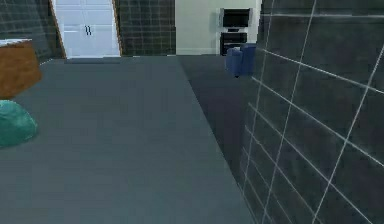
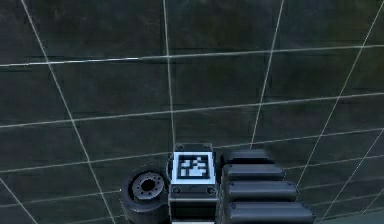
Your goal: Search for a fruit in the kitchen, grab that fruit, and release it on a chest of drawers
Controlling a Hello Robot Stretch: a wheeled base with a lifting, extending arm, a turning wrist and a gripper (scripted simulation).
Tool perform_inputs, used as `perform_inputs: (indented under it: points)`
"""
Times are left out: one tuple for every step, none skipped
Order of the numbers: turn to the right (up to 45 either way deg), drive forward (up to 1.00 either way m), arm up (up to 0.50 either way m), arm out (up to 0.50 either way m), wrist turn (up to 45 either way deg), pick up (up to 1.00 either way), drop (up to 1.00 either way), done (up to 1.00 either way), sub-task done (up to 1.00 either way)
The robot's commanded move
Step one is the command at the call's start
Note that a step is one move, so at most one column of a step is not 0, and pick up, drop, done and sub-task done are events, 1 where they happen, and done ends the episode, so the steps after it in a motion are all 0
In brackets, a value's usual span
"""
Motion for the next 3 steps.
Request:
perform_inputs:
  points:
    - [-3.0, 0.0, 0.0, 0.0, 0.0, 0.0, 0.0, 0.0, 0.0]
    - [0.0, 1.0, 0.0, 0.0, 0.0, 0.0, 0.0, 0.0, 0.0]
    - [0.0, 0.55, 0.0, 0.0, 0.0, 0.0, 0.0, 0.0, 0.0]
